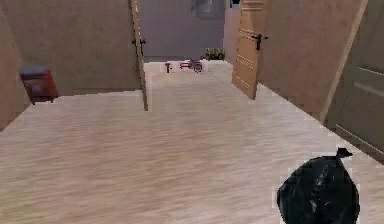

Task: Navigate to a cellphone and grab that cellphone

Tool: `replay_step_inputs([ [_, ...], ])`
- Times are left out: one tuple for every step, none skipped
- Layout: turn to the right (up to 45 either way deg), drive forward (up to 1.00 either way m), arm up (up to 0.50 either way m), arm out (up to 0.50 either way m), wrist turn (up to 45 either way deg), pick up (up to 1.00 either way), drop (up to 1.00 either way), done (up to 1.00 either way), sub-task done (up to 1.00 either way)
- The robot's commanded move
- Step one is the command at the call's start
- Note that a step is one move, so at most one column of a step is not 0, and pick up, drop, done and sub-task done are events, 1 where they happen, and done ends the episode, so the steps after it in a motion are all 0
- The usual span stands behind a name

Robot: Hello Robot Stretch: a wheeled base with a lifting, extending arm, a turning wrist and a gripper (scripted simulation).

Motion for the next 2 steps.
replay_step_inputs([
  [0.0,1.00,0.00,0.00,0.0,0.00,0.00,0.00,0.00],
  [-6.0,0.00,0.00,0.00,0.0,0.00,0.00,0.00,0.00],
])
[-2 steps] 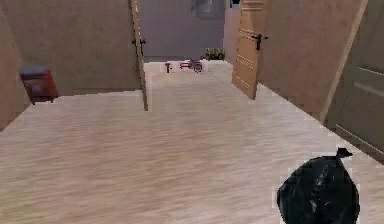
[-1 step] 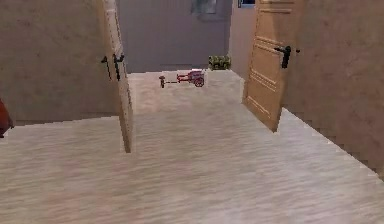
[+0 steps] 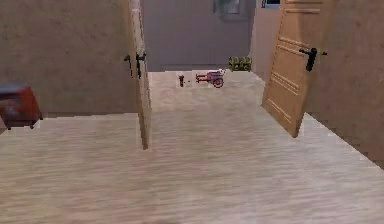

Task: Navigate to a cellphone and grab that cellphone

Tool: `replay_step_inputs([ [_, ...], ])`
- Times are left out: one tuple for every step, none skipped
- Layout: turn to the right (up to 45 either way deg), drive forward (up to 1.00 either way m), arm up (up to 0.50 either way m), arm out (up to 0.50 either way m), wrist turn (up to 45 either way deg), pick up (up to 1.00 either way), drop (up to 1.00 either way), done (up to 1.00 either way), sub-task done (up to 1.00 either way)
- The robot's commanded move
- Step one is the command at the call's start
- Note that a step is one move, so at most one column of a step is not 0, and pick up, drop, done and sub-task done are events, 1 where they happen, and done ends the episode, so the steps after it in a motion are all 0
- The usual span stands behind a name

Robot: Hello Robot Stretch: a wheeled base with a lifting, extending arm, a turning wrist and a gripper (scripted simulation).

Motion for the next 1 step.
replay_step_inputs([
  [0.0,0.25,0.00,0.00,0.0,0.00,0.00,0.00,0.00],
])
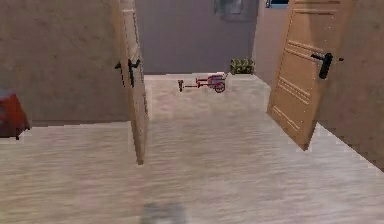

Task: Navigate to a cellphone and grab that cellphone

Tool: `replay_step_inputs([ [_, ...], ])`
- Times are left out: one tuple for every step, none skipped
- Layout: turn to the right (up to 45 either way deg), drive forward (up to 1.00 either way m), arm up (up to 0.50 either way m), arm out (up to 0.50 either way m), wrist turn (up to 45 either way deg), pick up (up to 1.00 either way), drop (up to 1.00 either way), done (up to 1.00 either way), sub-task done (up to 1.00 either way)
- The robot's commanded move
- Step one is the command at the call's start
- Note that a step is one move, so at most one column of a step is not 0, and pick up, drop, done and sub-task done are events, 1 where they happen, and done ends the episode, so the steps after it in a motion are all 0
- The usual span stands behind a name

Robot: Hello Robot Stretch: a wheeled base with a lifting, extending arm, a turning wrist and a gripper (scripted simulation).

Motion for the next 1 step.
replay_step_inputs([
  [15.0,0.00,0.00,0.00,0.0,0.00,0.00,0.00,0.00],
])
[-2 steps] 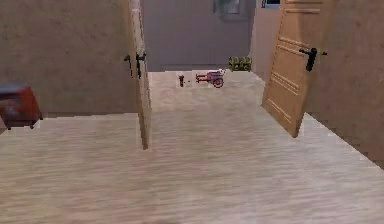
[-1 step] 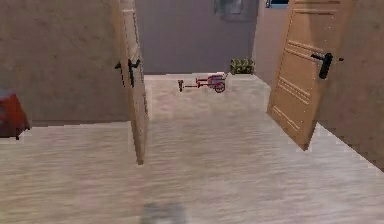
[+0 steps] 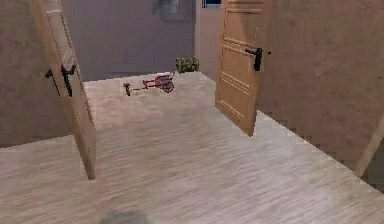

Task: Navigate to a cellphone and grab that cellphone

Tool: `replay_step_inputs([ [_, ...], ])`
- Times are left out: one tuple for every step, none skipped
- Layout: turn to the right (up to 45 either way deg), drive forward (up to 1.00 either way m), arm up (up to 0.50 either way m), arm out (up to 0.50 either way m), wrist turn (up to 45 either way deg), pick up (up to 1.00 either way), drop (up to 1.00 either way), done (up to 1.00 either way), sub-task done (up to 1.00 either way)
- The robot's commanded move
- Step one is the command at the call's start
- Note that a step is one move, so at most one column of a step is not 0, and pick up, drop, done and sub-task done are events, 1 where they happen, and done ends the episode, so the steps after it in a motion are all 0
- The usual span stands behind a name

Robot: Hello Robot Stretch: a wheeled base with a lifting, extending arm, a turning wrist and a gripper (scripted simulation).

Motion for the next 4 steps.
replay_step_inputs([
  [0.0,1.00,0.00,0.00,0.0,0.00,0.00,0.00,0.00],
  [0.0,0.45,0.00,0.00,0.0,0.00,0.00,0.00,0.00],
  [-27.0,0.00,0.00,0.00,0.0,0.00,0.00,0.00,0.00],
  [0.0,1.00,0.00,0.00,0.0,0.00,0.00,0.00,0.00],
])
